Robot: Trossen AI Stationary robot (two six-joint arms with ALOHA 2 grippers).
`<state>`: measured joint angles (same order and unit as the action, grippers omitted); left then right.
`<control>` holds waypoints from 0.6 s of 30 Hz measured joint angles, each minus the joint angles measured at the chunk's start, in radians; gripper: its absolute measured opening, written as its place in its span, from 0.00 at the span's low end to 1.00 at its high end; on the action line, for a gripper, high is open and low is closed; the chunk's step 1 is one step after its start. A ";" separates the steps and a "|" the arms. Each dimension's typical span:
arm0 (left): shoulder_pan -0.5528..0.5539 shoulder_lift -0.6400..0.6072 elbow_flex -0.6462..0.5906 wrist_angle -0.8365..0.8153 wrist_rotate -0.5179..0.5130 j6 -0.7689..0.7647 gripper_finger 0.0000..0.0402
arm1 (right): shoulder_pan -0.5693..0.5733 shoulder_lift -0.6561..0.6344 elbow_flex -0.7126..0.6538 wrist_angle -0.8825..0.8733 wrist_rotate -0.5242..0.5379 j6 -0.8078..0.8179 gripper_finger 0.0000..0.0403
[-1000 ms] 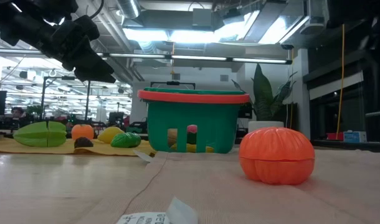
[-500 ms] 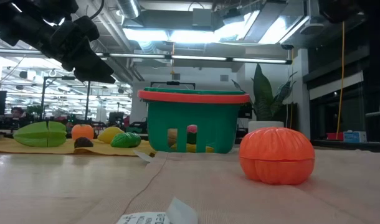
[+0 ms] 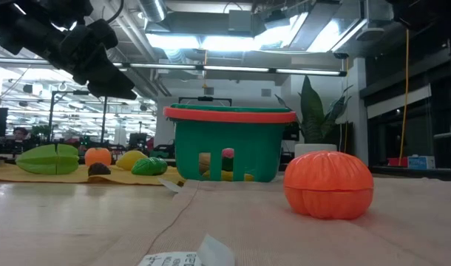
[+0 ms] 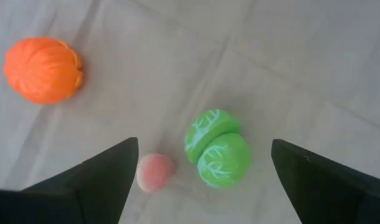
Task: Pick and placing Produce into tupperware
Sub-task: Put the cabbage into the basket
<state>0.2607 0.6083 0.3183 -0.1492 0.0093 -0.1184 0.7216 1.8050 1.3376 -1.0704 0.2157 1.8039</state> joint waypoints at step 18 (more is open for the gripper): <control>0.000 0.000 0.000 -0.077 0.000 -0.001 0.65 | 0.000 0.002 0.000 0.040 -0.001 -0.054 0.91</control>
<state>0.2607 0.6083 0.3183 -0.2262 0.0096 -0.1196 0.7219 1.8065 1.3376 -1.0305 0.2146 1.7499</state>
